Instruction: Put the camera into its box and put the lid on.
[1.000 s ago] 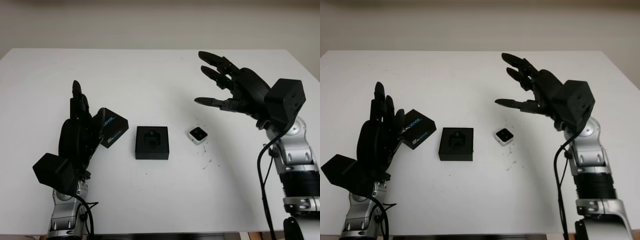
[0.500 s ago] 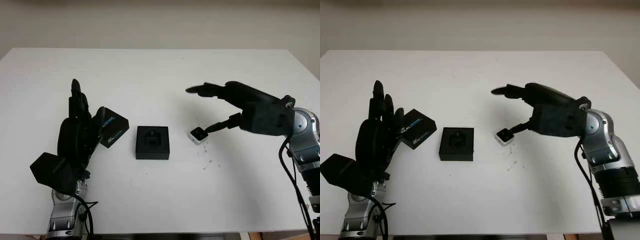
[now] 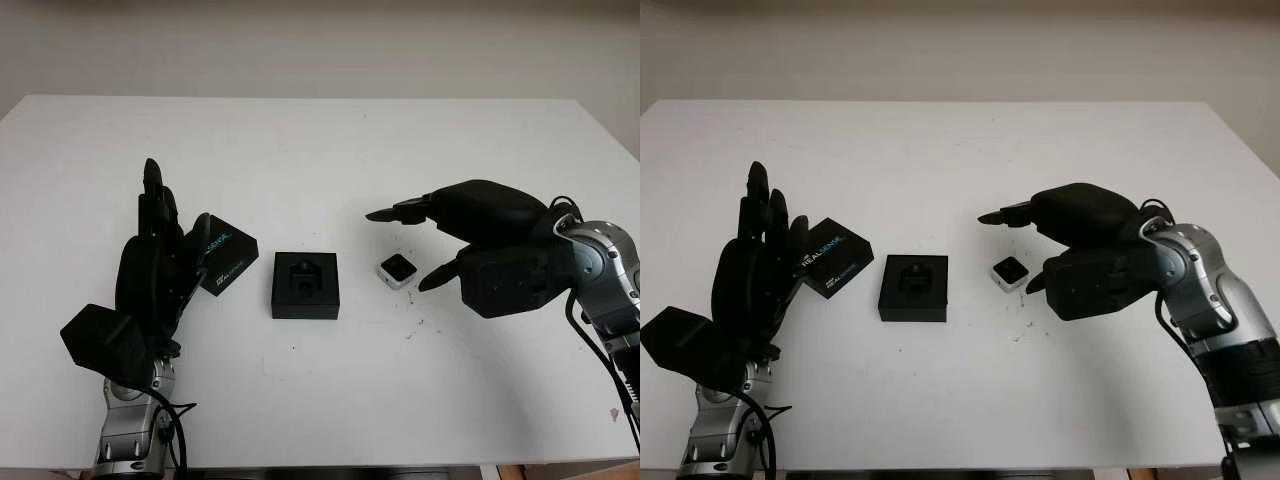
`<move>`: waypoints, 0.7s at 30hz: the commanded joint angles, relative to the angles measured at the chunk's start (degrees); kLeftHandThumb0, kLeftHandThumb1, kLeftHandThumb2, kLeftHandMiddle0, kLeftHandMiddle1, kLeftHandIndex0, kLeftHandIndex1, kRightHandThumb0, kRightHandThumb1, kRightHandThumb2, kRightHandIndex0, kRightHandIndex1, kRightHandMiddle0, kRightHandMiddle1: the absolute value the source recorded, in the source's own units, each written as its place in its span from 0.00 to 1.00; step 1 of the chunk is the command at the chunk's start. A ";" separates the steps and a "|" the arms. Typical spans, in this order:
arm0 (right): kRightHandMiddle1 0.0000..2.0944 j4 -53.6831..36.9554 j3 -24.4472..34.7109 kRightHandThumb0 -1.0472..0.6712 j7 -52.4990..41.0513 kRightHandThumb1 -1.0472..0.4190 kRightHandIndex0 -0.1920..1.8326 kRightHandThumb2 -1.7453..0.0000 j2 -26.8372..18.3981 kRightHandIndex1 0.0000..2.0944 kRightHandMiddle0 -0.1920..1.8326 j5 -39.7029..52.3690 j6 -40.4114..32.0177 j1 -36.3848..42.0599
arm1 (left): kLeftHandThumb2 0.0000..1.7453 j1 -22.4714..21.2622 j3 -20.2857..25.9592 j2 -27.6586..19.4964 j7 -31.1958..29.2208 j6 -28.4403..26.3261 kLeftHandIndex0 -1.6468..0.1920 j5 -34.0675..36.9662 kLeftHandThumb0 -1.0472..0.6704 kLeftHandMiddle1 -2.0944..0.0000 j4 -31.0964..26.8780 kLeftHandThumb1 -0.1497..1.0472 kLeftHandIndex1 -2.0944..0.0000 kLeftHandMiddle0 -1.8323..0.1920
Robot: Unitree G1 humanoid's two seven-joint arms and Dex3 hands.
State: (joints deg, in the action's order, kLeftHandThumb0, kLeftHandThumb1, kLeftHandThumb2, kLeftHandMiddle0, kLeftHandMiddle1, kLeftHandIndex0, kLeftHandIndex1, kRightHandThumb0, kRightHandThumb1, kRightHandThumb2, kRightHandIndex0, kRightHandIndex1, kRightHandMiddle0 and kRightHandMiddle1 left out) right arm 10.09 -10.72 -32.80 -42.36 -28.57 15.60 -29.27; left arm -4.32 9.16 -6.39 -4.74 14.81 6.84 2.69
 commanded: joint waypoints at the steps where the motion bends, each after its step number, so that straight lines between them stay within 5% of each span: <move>1: 0.02 0.90 -0.11 0.35 1.26 0.15 0.29 0.96 -0.48 0.08 0.21 -0.16 1.10 0.05 | 0.22 0.09 0.08 -0.17 -0.23 0.06 0.98 0.20 0.27 0.97 -0.83 1.00 0.97 0.97; 10: 0.06 8.74 -2.26 0.35 8.24 0.15 0.29 0.97 -0.05 0.10 0.30 -3.98 6.99 -1.72 | 0.22 -0.06 0.15 0.06 -0.33 0.20 0.98 0.48 0.27 0.97 -0.98 1.00 0.97 0.97; 21: 0.10 12.02 -4.02 0.38 9.33 0.14 0.28 0.97 0.21 0.17 0.30 -4.98 9.33 -3.52 | 0.22 0.16 -0.01 0.04 -0.43 -0.24 0.98 0.52 0.26 0.98 -1.33 1.00 0.98 0.97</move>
State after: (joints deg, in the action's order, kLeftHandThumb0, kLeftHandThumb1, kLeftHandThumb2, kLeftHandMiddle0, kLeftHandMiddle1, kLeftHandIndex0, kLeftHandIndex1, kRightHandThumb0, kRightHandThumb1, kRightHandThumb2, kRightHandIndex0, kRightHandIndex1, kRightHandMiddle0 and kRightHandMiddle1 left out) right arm 21.61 -14.42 -23.95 -42.33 -33.39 24.32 -31.51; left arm -4.31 9.15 -6.38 -5.06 14.55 7.14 2.46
